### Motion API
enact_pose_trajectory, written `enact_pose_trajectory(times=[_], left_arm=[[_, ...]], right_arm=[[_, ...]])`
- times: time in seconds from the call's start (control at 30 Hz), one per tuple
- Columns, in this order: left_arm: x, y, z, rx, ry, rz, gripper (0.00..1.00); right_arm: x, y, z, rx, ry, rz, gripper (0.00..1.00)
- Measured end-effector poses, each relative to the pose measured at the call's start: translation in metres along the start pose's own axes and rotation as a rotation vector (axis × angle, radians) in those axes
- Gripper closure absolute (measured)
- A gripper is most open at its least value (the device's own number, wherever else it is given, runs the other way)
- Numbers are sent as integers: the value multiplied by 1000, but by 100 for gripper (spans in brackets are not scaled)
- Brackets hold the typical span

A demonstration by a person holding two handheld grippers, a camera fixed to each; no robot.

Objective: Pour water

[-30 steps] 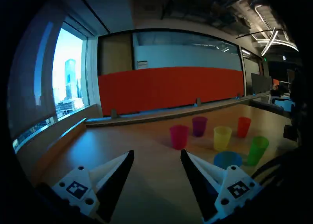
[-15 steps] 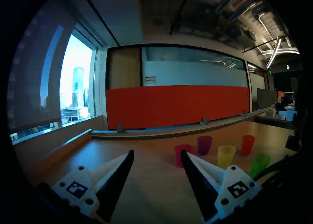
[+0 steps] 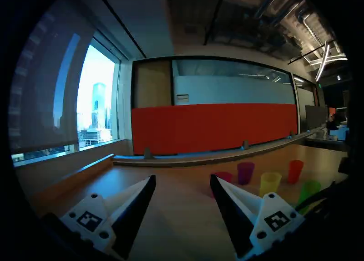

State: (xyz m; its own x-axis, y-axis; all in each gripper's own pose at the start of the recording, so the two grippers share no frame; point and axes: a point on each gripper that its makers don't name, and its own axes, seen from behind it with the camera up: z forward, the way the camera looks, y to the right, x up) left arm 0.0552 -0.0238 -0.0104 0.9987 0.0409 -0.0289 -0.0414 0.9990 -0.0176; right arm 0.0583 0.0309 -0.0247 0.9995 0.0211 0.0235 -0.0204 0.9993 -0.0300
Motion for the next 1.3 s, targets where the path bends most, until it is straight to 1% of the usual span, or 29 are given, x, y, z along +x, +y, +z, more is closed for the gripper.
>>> enact_pose_trajectory(times=[0.1,0.3,0.4,0.6,0.8,1.1,1.3], left_arm=[[1,-1,-1,19,5,-6,12],[-1,3,-2,32,37,4,12],[-7,3,-3,44,35,3,12],[-13,1,-2,63,41,-25,12],[-18,6,0,58,44,-56,13],[-34,7,1,70,27,-74,12],[-40,10,2,72,18,-64,12]], right_arm=[[0,7,-4,-24,-8,4,3],[6,18,-9,-60,-15,47,3],[10,18,-12,-65,-12,45,3],[10,13,-11,-69,-23,24,3],[5,2,-9,-52,-36,28,3],[4,-4,-7,-40,-39,25,3],[8,-2,-9,-44,-30,41,3]])
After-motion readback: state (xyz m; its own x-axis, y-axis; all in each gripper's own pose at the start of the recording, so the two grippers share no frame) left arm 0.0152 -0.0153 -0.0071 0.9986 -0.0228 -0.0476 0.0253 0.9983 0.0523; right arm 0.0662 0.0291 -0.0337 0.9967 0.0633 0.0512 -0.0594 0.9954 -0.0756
